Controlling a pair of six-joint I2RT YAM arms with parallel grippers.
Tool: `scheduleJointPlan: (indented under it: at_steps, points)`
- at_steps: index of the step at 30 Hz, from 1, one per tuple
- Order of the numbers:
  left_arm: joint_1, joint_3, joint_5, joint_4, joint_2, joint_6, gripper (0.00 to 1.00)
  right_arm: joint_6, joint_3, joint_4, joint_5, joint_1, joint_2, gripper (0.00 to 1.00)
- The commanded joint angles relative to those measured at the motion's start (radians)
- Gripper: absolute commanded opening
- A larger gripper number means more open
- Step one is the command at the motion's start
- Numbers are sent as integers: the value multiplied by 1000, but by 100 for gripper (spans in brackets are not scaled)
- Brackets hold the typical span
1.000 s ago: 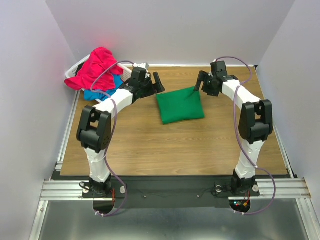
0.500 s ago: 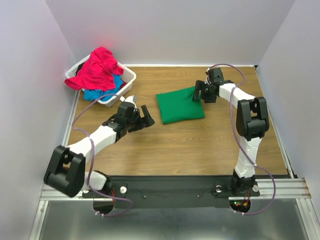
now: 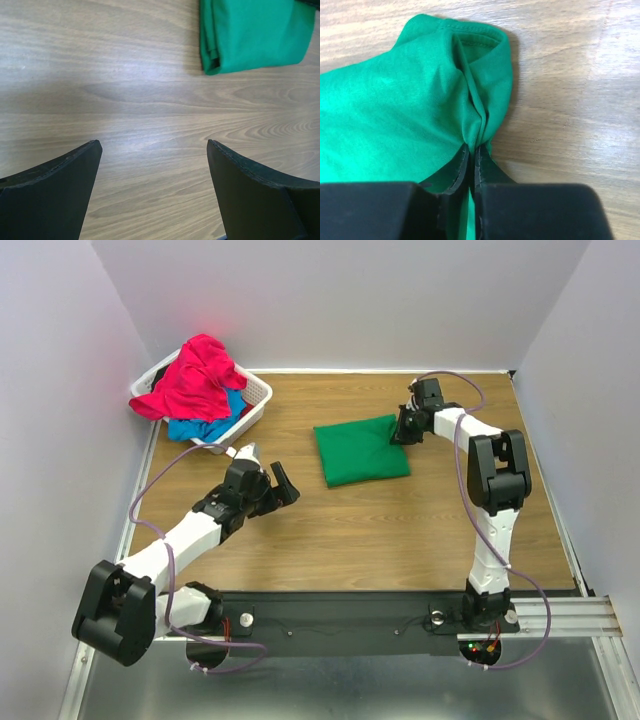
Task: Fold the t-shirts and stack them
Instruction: Neatly place the folded tshirt to the corner
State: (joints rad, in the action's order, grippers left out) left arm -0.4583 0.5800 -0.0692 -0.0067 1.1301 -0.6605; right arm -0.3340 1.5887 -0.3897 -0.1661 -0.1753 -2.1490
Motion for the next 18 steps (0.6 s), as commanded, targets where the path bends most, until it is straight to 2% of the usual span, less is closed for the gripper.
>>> scheduleJointPlan:
  at_steps: [1, 2, 10, 18]
  points:
    - [-3, -29, 17, 8, 3, -5, 98, -25, -15, 18, 94, 19, 24, 4]
    - [-3, -32, 17, 8, 3, -10, 98, -34, -18, 20, 96, 40, 34, 0]
    - [-3, -32, 26, 8, 2, -22, 98, -37, 17, 37, 71, 213, 29, 0]
    - [-3, 17, 37, 8, 66, -8, 99, 105, 158, 32, 2, 352, -32, 0]
